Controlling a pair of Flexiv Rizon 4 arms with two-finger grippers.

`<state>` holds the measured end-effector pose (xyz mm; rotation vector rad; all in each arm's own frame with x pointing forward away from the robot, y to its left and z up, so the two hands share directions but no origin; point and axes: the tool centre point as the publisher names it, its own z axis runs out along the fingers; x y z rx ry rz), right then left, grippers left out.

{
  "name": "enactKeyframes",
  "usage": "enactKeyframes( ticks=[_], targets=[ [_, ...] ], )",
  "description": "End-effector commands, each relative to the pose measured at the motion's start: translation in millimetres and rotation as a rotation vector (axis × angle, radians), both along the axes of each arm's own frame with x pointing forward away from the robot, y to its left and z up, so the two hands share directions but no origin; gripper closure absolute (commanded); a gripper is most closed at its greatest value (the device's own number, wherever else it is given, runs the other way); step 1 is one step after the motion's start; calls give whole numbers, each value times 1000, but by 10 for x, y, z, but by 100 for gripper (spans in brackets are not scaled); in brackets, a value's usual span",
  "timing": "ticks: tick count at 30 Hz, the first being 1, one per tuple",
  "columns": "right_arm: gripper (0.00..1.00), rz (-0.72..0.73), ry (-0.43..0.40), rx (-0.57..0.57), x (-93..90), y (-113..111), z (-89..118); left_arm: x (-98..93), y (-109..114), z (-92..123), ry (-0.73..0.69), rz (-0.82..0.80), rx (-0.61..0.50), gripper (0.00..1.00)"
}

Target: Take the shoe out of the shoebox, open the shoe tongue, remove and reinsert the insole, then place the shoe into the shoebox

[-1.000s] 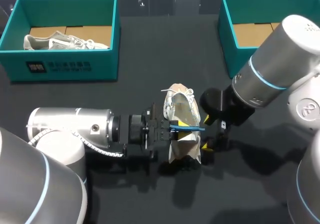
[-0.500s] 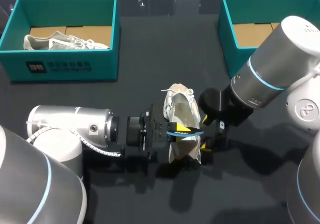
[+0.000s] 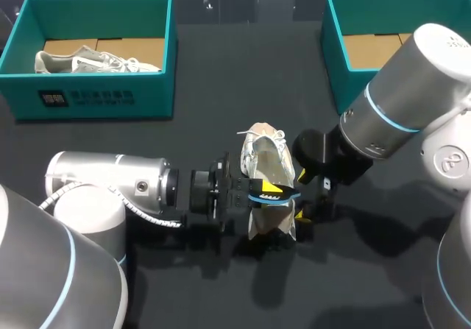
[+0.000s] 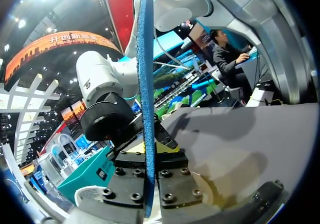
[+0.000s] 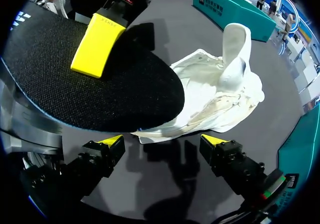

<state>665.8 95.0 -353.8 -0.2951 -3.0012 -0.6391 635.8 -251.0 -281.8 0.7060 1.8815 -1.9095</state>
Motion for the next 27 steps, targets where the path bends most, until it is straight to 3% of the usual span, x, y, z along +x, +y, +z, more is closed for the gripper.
enactKeyframes(
  ticks=[1,27],
  targets=[
    [0,-1,-2,-1,-9,3,-9,8,-26,-50,2,5,-3,100],
    [0,-1,-2,-1,-9,3,-9,270,-11,-313,-10,43,-9,100]
  ],
)
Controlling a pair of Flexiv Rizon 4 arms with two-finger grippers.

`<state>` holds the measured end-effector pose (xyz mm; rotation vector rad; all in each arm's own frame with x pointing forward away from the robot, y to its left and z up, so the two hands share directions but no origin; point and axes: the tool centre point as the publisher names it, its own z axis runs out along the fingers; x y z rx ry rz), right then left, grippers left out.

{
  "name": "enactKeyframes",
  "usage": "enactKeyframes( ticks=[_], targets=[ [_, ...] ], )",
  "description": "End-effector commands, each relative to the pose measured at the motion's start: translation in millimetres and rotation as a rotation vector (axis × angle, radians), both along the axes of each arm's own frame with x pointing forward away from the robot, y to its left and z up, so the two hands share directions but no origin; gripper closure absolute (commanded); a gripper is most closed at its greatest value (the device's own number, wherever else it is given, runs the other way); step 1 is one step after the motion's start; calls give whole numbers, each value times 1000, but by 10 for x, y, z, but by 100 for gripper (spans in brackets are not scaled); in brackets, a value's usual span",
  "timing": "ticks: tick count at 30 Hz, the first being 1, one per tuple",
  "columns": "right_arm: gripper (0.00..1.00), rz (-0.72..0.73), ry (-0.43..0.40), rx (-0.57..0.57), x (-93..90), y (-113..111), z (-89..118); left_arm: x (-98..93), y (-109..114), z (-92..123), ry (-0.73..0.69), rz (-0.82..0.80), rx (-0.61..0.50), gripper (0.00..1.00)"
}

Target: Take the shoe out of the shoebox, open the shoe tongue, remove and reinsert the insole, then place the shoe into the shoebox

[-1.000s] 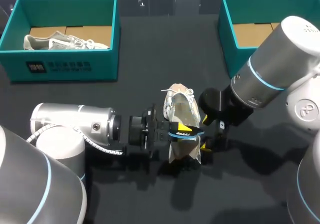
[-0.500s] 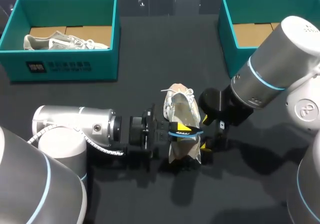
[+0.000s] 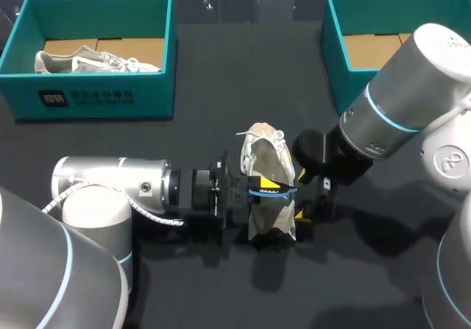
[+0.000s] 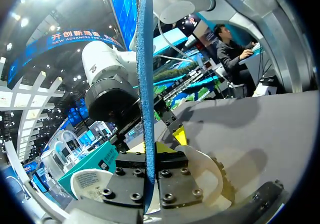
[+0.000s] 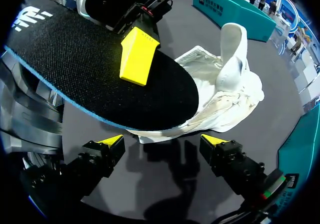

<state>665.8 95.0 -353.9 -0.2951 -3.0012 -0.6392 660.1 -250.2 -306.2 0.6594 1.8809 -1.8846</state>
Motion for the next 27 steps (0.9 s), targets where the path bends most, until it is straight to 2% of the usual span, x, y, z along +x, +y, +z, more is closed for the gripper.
enactKeyframes(
  ticks=[1,18,27],
  targets=[
    [0,-1,-2,-1,-9,3,-9,32,-16,-81,-16,1,-8,100],
    [0,-1,-2,-1,-9,3,-9,141,2,-237,-39,30,15,100],
    [0,-1,-2,-1,-9,3,-9,298,22,-361,-47,51,42,100]
  ],
)
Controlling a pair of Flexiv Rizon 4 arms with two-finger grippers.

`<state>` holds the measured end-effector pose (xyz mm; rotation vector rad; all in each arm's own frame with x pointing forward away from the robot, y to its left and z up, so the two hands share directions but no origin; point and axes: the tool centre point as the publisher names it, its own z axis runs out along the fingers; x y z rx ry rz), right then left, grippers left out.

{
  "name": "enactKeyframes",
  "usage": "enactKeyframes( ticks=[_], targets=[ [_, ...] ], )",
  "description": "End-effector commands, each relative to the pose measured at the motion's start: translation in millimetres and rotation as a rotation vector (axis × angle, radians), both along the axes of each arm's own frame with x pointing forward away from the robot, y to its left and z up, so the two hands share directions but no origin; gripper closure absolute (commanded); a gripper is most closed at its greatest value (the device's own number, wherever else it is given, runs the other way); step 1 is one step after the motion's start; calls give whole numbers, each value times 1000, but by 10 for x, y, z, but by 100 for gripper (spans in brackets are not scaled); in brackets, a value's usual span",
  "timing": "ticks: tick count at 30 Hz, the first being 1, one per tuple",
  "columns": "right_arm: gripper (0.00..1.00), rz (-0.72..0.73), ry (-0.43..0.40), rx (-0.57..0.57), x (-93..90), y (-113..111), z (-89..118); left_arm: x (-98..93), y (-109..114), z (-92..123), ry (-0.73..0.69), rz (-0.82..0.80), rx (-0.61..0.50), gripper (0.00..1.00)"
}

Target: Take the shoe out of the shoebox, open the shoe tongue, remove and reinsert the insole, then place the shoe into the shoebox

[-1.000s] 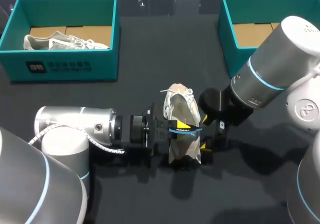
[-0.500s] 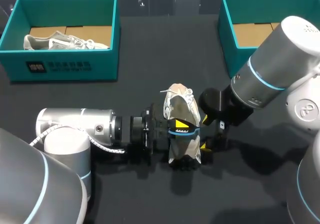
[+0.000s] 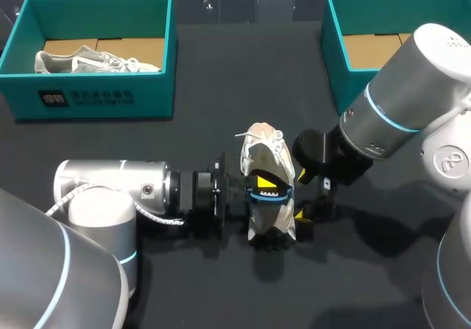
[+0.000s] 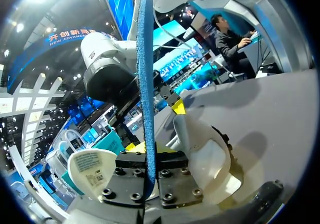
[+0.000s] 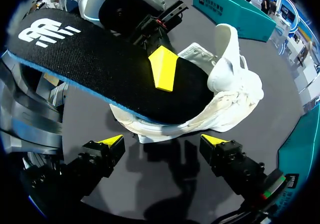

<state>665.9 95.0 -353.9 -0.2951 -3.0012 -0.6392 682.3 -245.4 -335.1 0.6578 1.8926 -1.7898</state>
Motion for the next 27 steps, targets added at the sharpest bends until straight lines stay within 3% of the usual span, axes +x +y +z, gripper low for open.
enactKeyframes(
  ticks=[1,5,13,19,27],
  targets=[
    [0,-1,-2,-1,-9,2,-9,95,-24,-85,0,5,8,100],
    [0,-1,-2,-1,-9,2,-9,166,-18,-141,7,16,21,100],
    [0,-1,-2,-1,-9,2,-9,135,-20,-100,21,13,19,100],
    [0,-1,-2,-1,-9,2,-9,80,-29,-26,18,1,12,72],
    [0,-1,-2,-1,-9,2,-9,-1,-45,138,2,-6,-8,68]
  ],
)
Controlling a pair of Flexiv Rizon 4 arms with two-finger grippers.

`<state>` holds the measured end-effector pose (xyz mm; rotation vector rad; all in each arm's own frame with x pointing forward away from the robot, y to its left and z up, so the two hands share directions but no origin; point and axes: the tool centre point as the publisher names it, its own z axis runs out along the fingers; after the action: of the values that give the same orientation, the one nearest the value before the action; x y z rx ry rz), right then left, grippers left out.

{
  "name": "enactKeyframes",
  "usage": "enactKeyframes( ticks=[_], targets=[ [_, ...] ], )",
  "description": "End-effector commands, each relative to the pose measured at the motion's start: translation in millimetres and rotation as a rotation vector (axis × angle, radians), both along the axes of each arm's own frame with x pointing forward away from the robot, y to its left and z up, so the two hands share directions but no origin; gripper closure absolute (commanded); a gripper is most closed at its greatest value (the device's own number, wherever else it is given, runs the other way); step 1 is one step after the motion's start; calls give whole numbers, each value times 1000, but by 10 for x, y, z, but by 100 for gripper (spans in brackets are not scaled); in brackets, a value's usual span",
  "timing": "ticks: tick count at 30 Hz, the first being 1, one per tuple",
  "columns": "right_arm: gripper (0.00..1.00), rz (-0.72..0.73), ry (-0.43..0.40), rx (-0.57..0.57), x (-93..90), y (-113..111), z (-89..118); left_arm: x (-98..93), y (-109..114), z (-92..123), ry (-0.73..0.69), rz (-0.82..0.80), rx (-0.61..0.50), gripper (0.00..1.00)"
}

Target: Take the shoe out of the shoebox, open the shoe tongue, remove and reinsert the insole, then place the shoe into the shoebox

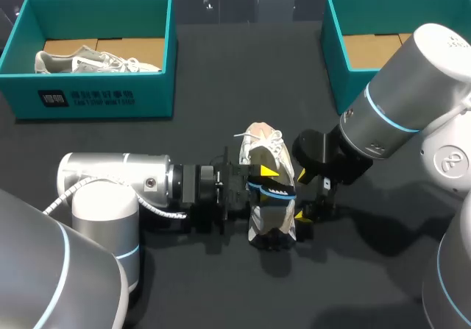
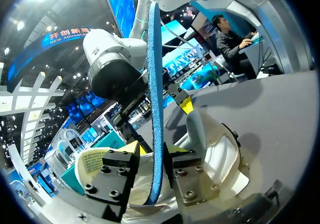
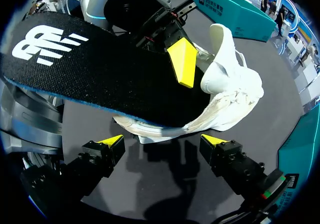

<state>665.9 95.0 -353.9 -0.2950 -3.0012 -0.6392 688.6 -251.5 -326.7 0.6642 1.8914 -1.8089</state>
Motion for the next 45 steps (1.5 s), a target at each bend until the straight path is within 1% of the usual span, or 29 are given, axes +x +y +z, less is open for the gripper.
enactKeyframes(
  ticks=[1,6,9,11,15,17,18,20,22,23,28,34,40,45],
  targets=[
    [0,-1,-2,-1,-9,2,-9,-80,15,83,-6,9,-4,68],
    [0,-1,-2,-1,-9,2,-9,-141,-2,182,0,22,11,64],
    [0,-1,-2,-1,-9,2,-9,-182,-8,231,6,36,35,66],
    [0,-1,-2,-1,-9,2,-9,-207,-18,257,9,45,57,66],
    [0,-1,-2,-1,-9,2,-9,-247,-45,276,23,56,104,69],
    [0,-1,-2,-1,-9,2,-9,-252,-58,270,32,56,117,73],
    [0,-1,-2,-1,-9,2,-9,-253,-63,267,35,57,123,78],
    [0,-1,-2,-1,-9,2,-9,-254,-71,257,39,56,135,90],
    [0,-1,-2,-1,-9,2,-9,-256,-77,241,42,54,148,98],
    [0,-1,-2,-1,-9,2,-9,-258,-79,232,43,52,157,100],
    [0,-1,-2,-1,-9,2,-9,-228,-74,154,36,43,168,100],
    [0,-1,-2,-1,-9,2,-9,-154,-43,21,1,42,158,100],
    [0,-1,-2,-1,-9,2,-9,-92,-16,-60,-18,38,143,100],
    [0,-1,-2,-1,-9,2,-9,-32,-6,-133,-39,69,166,100]
  ],
)
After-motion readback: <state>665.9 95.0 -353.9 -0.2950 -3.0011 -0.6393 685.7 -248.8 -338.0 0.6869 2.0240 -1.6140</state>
